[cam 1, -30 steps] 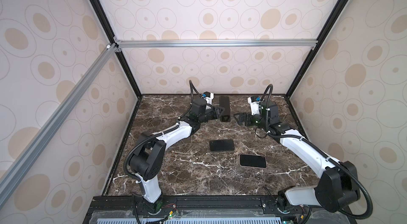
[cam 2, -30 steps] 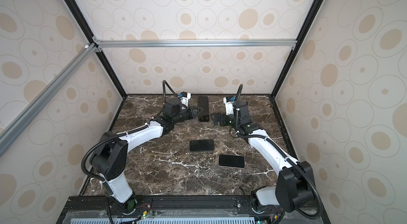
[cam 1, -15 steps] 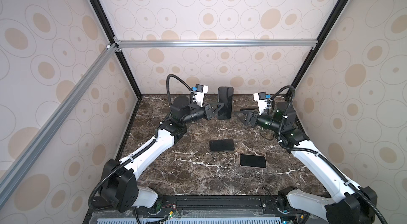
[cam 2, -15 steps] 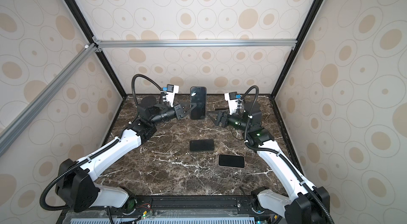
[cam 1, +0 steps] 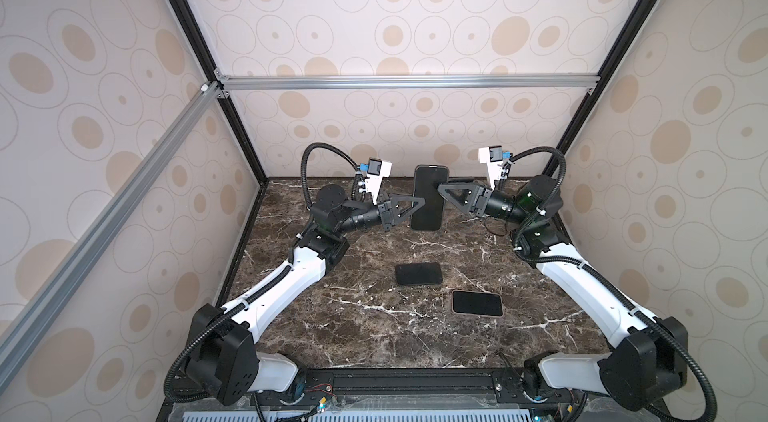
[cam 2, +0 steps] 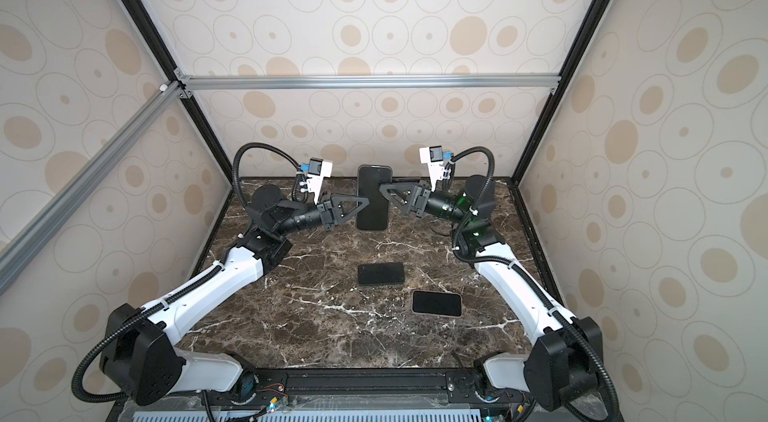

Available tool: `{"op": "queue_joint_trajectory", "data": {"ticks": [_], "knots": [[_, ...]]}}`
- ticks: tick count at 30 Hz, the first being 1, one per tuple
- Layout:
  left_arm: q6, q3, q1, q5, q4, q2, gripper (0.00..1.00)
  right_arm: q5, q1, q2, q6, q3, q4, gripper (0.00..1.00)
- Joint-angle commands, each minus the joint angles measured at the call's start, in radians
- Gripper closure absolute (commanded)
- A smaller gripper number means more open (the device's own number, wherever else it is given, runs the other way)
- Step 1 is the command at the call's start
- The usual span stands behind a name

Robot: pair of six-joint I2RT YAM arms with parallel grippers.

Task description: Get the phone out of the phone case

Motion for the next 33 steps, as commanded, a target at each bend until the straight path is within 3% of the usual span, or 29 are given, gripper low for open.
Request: {"op": "queue_joint_trajectory", "data": {"ticks": [1,13,33], "knots": [[0.01,0.006,0.002,0.059,0.089,-0.052,1.0,-0.085,-0.004,0.0,0.047,0.057,0.066,0.33],[-0.047,-0.008,0.002,0.062,0.197,-0.07,1.0,-0.105,-0.002,-0.008,0.069,0.063,0.038,0.49],[-0.004,0.004,-0.02,0.091,0.142,-0.057,1.0,-0.152,0.035,0.01,0.091,0.115,0.016,0.77]]}}
